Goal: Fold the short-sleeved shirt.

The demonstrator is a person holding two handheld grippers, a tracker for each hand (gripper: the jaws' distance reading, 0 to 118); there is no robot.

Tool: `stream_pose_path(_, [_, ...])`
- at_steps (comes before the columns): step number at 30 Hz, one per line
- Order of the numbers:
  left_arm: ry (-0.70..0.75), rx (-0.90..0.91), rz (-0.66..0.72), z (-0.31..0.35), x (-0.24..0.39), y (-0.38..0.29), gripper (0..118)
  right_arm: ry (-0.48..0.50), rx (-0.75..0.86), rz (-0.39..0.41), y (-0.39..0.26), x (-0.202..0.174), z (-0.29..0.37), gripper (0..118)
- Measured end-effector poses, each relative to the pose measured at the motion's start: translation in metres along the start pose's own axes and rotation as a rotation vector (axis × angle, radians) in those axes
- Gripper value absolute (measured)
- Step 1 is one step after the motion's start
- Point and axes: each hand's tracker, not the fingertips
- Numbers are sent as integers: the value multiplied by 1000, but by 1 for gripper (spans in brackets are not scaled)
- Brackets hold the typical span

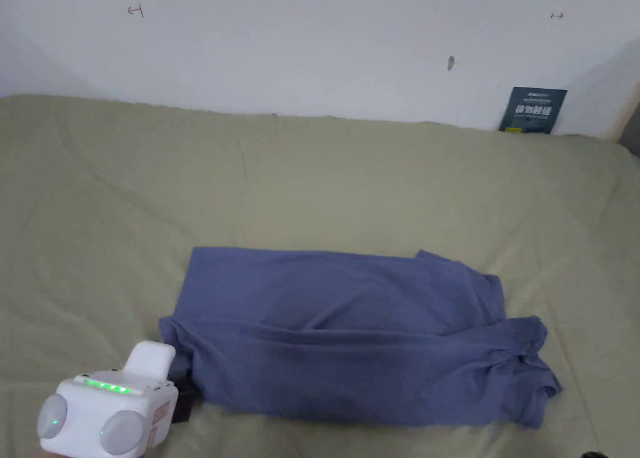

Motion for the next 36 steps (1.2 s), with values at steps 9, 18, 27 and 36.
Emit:
stream_pose_path(9, [-22,73,8,23,-10,4,1,-33,-319,-272,-16,58,-161,118])
stream_pose_path(18, [-22,54,35,9,-15,3,1,1,-280,-293,-9,55,-205,20])
stream_pose_path(27, [-82,47,38,51,-19,7,1,88,-231,-337,23,73,-152,6])
stream_pose_path(36, [-133,69,28,102,-37,-18,1,134,-194,-329,27,69,-57,6])
